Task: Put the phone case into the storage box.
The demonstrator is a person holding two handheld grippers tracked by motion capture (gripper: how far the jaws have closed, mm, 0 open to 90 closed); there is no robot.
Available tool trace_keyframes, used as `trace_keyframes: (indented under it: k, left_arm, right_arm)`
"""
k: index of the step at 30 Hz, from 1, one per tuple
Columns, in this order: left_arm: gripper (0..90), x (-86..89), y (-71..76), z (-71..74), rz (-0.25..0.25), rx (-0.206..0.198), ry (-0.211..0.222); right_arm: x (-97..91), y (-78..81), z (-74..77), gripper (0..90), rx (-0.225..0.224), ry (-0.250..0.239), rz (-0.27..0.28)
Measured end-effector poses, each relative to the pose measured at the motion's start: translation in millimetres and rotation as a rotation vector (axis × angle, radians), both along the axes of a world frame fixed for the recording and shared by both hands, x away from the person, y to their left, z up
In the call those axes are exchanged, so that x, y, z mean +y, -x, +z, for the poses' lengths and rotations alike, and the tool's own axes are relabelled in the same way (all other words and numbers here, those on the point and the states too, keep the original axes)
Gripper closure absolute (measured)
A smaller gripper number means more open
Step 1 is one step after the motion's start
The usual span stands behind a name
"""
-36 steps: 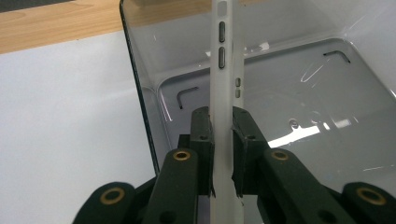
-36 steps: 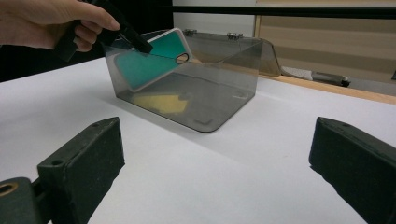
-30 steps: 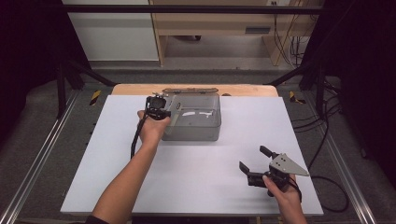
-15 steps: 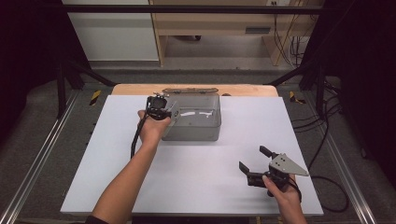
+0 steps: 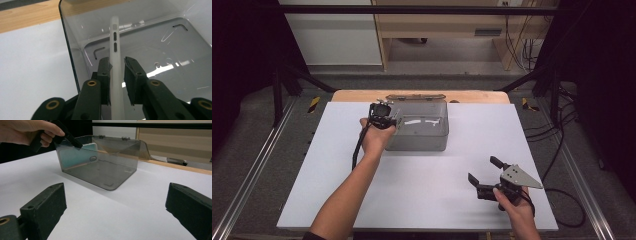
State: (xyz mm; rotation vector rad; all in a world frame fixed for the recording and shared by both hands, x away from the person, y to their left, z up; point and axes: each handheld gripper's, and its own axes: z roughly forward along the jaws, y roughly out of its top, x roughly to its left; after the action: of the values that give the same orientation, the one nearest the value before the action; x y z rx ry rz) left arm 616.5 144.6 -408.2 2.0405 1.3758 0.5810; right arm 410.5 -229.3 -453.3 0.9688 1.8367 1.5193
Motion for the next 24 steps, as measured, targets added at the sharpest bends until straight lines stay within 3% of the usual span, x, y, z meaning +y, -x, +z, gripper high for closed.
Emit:
trace_keyframes:
  k: [8, 14, 24]
  left_arm:
    - [71.7, 0.8, 2.6, -0.3, 0.005, -0.053, 0.003]
    - [70.8, 4.9, 3.9, 2.6, 0.007, -0.069, 0.004]
    - [70.0, 4.6, 10.0, 11.4, -0.006, -0.126, 0.037]
  right_arm:
    - [0.0, 0.1, 0.1, 3.5, 0.000, 0.000, 0.001]
    - [0.9, 0.1, -0.1, 3.5, 0.004, -0.001, 0.003]
    - [1.2, 0.3, 0.0, 3.5, 0.003, 0.000, 0.004]
